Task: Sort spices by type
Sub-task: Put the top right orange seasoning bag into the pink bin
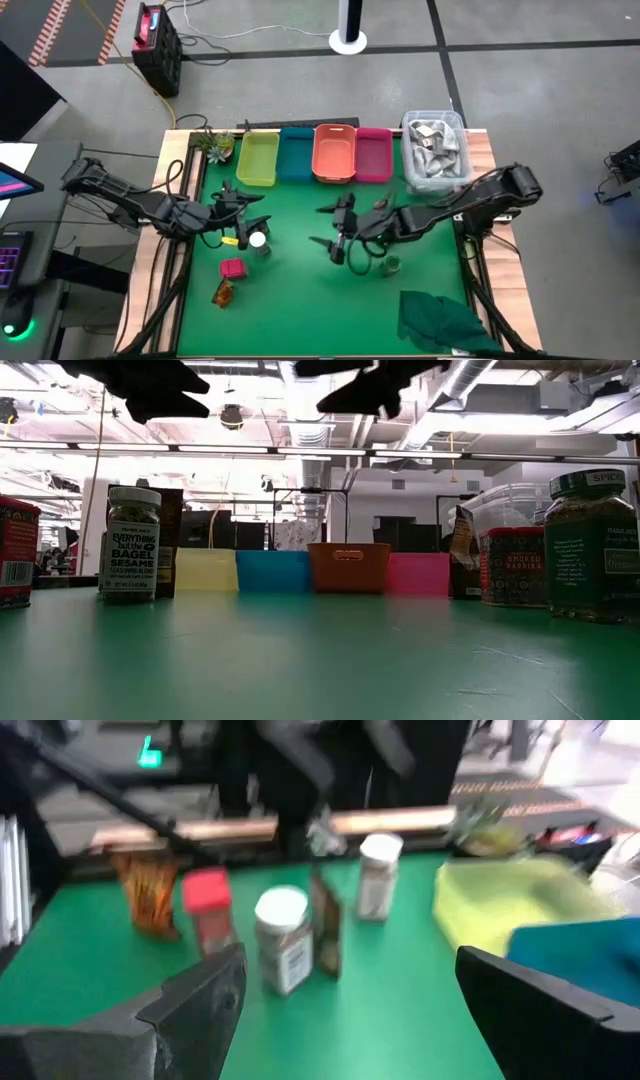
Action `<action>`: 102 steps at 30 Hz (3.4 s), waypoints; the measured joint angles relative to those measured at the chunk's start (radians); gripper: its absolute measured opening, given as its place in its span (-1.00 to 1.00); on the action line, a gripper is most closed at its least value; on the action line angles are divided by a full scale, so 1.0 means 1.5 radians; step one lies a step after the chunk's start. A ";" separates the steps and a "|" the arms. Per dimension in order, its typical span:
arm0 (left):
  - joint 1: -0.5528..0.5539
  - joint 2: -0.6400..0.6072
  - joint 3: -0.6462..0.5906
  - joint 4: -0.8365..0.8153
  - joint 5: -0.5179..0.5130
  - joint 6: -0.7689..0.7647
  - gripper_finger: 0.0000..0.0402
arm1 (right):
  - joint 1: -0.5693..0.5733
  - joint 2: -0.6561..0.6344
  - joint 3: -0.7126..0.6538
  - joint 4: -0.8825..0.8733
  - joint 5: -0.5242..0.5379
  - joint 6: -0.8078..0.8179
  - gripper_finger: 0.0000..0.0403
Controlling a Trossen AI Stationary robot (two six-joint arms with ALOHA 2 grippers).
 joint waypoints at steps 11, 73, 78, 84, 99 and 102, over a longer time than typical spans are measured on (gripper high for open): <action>0.019 0.003 0.000 -0.031 -0.006 -0.030 0.29 | 0.009 0.111 0.115 -0.055 -0.038 -0.037 0.91; -0.086 0.024 0.088 -0.366 -0.272 -0.211 0.29 | -0.052 0.284 0.274 -0.040 -0.266 -0.160 0.91; -0.088 0.018 0.042 -0.349 -0.270 -0.187 0.29 | -0.061 0.284 0.286 -0.078 -0.268 -0.173 0.91; -0.122 -0.008 0.040 -0.341 -0.239 -0.181 0.29 | -0.063 0.180 0.287 -0.334 -0.139 -0.145 0.91; -0.139 -0.007 0.040 -0.328 -0.237 -0.197 0.29 | -0.136 0.055 0.285 -0.907 -0.056 -0.122 0.82; -0.139 -0.007 0.040 -0.328 -0.234 -0.198 0.29 | -0.145 0.054 0.285 -0.983 -0.058 -0.135 0.71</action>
